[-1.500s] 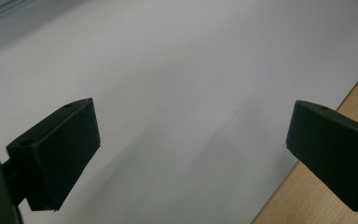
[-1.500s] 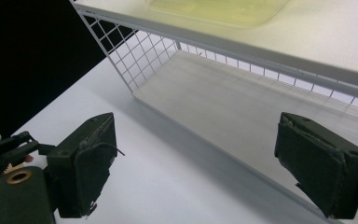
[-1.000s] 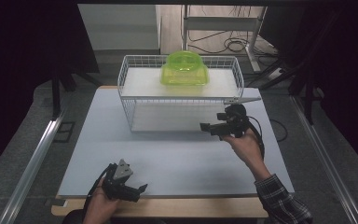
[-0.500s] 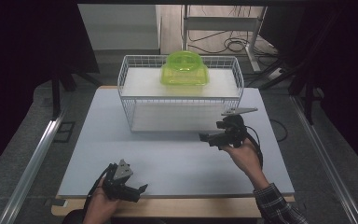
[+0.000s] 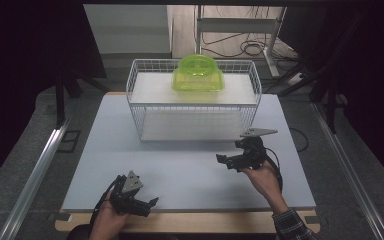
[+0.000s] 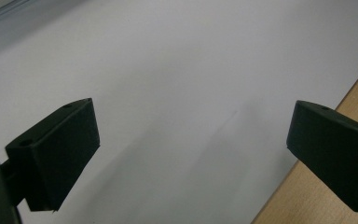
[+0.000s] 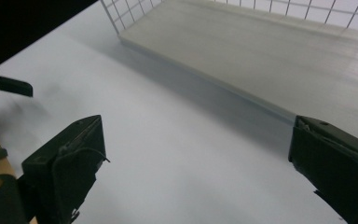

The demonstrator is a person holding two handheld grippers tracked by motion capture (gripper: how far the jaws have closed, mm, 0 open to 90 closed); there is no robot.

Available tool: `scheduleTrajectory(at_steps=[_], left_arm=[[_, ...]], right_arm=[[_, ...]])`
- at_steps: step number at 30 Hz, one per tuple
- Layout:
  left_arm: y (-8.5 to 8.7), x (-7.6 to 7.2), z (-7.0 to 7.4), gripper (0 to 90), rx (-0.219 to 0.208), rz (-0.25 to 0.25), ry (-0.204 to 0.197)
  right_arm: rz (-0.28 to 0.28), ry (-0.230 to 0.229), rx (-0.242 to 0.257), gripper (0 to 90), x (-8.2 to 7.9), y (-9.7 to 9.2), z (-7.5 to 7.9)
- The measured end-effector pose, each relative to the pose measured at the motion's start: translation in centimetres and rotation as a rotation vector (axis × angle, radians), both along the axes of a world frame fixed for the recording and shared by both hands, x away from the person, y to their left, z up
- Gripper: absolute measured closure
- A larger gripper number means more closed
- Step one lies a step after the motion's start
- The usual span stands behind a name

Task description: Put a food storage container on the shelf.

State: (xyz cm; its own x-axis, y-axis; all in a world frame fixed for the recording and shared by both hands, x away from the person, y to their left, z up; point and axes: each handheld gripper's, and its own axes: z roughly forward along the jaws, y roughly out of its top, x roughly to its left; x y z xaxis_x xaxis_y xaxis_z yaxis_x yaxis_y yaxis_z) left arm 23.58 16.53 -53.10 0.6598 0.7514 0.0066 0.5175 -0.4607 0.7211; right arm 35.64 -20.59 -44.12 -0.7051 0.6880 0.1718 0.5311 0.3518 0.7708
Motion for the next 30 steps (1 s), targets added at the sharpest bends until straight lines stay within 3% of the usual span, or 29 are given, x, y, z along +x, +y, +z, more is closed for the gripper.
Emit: scheduleTrajectory(at_steps=[8, 30], left_arm=[[0.1, 0.0, 0.0, 1.9, -0.01, 0.0, 0.003], [0.0, 0.0, 0.0, 1.8, 0.004, -0.005, -0.013]], right_arm=[[-0.003, -0.027, -0.024, 1.5, -1.0, -0.4, -0.7], [-0.015, -0.029, -0.068, 1.4, -3.1, -1.9, -2.7]])
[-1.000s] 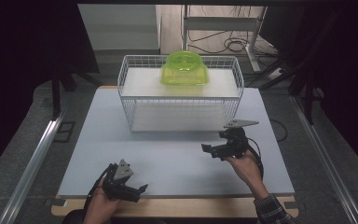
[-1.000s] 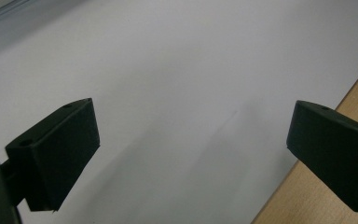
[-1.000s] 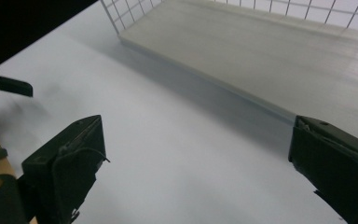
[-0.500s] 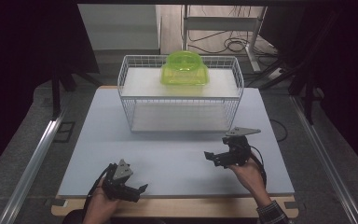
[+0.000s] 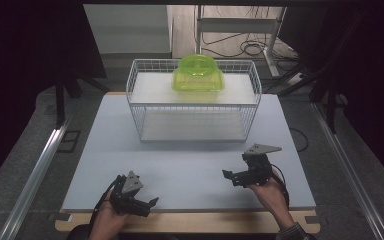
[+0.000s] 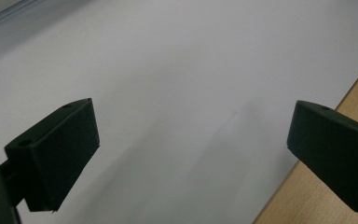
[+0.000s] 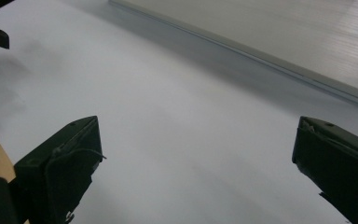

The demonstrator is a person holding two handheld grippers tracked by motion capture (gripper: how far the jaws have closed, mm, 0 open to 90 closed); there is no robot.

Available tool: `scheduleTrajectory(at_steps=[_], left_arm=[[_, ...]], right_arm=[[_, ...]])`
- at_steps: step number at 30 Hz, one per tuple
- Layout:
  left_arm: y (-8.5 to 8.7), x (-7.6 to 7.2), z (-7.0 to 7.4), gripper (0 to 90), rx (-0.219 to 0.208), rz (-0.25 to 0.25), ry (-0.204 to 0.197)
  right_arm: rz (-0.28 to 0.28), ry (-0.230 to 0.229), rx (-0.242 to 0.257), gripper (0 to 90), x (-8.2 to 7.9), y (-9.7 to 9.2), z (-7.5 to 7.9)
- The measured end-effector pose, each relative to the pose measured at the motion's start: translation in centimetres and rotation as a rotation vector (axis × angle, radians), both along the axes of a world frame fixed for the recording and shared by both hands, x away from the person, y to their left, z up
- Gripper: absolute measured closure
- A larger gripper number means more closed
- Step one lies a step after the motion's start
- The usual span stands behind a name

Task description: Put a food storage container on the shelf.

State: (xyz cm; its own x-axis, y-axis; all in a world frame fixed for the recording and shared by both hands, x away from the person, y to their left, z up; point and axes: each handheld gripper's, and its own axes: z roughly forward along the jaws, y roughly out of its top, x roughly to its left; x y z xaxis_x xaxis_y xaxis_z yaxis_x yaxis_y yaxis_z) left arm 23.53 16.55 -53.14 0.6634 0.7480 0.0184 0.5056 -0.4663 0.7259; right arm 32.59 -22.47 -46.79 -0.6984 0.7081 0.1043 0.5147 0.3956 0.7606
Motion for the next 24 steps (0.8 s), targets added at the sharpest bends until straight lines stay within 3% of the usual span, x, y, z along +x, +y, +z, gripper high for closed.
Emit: scheduleTrajectory(at_steps=[8, 24], left_arm=[[0.0, 0.0, 0.0, 1.6, 0.003, 0.0, -0.005], [-0.1, 0.0, -0.2, 1.3, 0.014, -0.002, -0.008]], right_arm=[[-0.017, -0.008, -0.021, 1.4, -0.7, -0.8, -0.8], [-0.041, 0.021, -0.067, 0.9, -1.9, -2.1, -3.1]])
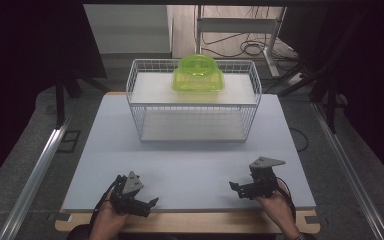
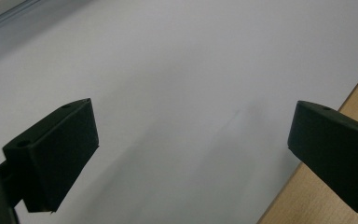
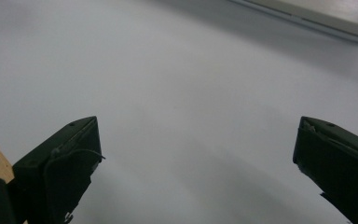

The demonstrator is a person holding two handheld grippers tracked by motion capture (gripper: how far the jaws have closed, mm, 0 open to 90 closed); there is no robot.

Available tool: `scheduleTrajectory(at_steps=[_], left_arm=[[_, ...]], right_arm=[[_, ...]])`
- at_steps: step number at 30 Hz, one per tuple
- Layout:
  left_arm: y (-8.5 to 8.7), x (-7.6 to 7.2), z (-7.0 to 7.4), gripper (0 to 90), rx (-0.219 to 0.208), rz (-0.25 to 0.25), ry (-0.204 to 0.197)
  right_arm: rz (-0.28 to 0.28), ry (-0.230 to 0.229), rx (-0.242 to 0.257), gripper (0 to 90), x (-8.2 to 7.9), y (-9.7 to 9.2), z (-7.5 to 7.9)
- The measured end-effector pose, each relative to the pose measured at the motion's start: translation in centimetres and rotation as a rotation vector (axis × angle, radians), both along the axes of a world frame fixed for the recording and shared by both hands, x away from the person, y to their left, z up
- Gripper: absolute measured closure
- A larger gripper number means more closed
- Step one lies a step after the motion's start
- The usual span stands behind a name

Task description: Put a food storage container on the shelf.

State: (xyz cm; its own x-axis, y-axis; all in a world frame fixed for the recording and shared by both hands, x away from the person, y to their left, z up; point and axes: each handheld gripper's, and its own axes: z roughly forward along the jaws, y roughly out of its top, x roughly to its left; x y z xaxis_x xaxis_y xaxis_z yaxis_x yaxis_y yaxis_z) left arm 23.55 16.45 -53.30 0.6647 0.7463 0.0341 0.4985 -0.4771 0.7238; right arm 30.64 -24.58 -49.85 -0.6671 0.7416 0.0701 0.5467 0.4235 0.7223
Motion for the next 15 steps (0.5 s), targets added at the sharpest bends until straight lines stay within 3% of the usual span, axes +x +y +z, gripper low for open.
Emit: scheduleTrajectory(at_steps=[15], left_arm=[[-0.2, 0.1, -0.1, 1.1, 0.012, 0.005, 0.018]], right_arm=[[0.008, 0.053, -0.061, 0.8, -0.5, 0.3, -1.7]])
